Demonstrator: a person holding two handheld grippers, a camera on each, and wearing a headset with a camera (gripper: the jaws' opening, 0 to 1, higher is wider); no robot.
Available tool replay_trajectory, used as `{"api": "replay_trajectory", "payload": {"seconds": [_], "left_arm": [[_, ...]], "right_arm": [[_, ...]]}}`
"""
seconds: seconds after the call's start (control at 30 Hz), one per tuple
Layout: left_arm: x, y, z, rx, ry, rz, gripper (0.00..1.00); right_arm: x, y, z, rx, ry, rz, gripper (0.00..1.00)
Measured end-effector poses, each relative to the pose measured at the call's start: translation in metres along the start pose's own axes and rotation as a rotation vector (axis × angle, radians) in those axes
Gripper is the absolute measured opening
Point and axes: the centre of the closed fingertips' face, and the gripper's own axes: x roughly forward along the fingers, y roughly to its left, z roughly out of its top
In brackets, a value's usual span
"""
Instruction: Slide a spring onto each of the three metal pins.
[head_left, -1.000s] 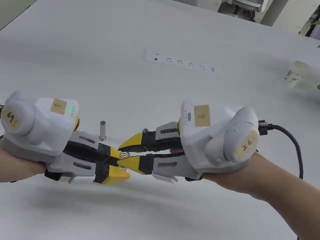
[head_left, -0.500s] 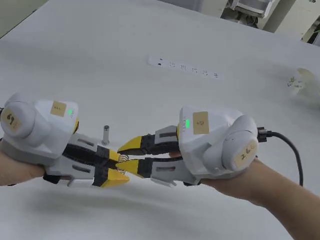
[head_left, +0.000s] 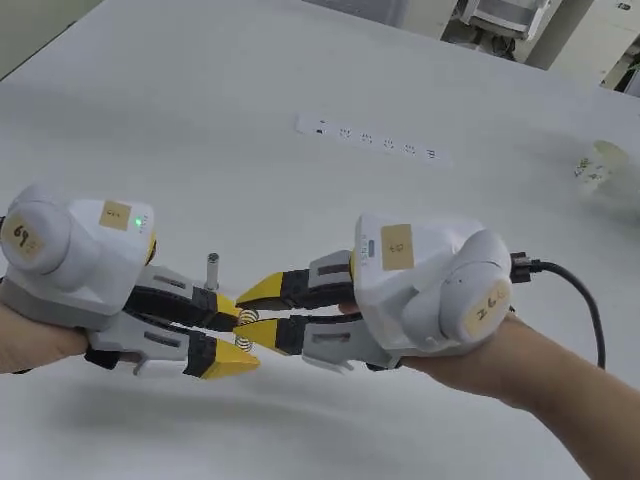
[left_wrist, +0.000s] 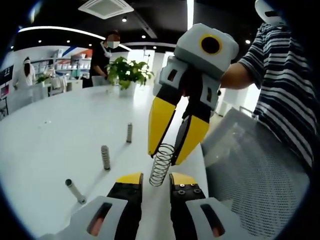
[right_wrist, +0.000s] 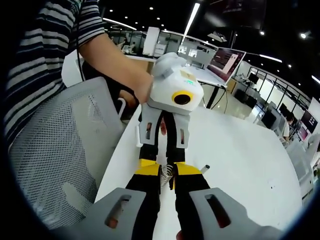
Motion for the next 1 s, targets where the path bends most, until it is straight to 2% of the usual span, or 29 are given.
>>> {"api": "replay_trajectory", "payload": {"seconds": [0.37,0.8,1.0], "left_arm": [[-0.007,0.003,-0.006,-0.034,-0.003,0.030,0.19],[-0.017,0.013,-0.011,-0.047,-0.012,0.089,0.39],[-0.029,0.019,-0.012,-0.047,-0.033,0.111,0.43]], "right_arm": [[-0.001,-0.007,0.000,-0.004,0.002,-0.024,0.07],[-0.005,-0.013,-0.008,0.004,0.017,-0.053,0.07],[-0.006,-0.016,-0.010,0.005,0.018,-0.065,0.07]]}}
